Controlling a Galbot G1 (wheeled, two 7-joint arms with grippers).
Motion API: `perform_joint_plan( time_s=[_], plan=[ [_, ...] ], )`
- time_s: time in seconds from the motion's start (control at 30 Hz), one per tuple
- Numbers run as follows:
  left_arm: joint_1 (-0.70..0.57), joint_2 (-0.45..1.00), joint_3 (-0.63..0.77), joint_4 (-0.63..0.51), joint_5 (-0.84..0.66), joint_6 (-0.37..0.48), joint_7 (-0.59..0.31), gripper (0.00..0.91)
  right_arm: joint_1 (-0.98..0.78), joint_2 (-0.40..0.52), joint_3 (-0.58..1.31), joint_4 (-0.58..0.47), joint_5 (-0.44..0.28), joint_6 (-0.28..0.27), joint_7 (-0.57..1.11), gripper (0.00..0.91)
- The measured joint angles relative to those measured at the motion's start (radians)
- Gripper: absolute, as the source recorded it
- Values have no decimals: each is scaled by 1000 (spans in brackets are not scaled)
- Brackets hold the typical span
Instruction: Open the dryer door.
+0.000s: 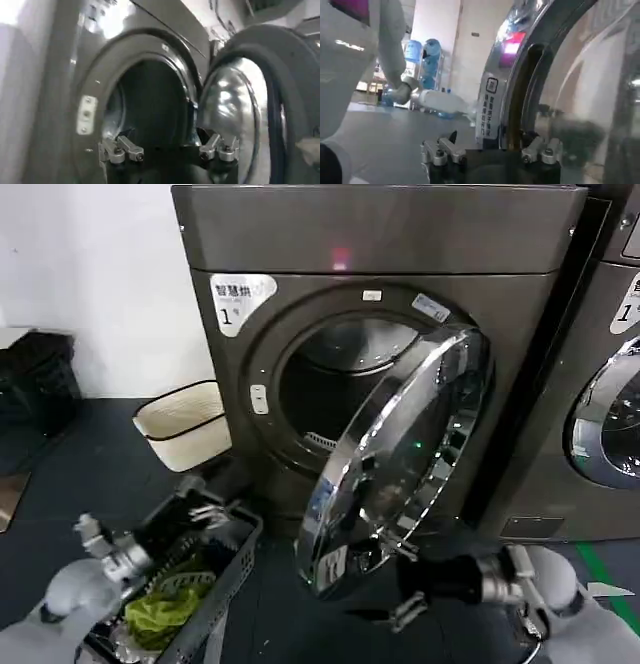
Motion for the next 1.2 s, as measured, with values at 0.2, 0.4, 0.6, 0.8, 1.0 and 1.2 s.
perform_joint_plan(
  time_s=[0.2, 0.4, 0.6, 0.8, 1.0, 1.2],
  plan=[
    [-128, -10, 173, 23, -1, 0, 4, 907, -114, 19, 198, -34, -9, -2, -25, 907],
    [-244, -23, 329, 50, -4, -4, 6, 907, -186, 60, 390, -82, 1, -12, 21, 907],
    [-334, -43, 433, 64, -8, -3, 6, 907, -227, 115, 571, -92, -4, -22, 135, 907],
    [-396, -63, 519, 44, -16, 4, 10, 907, -272, 179, 744, -76, -4, -39, 290, 907],
    [-447, -72, 606, 8, -25, 4, -3, 907, -306, 231, 913, -55, -57, -72, 510, 907],
    [-509, -101, 703, -29, -36, 16, -29, 907, -350, 239, 1097, -2, -163, -174, 775, 907]
  ],
)
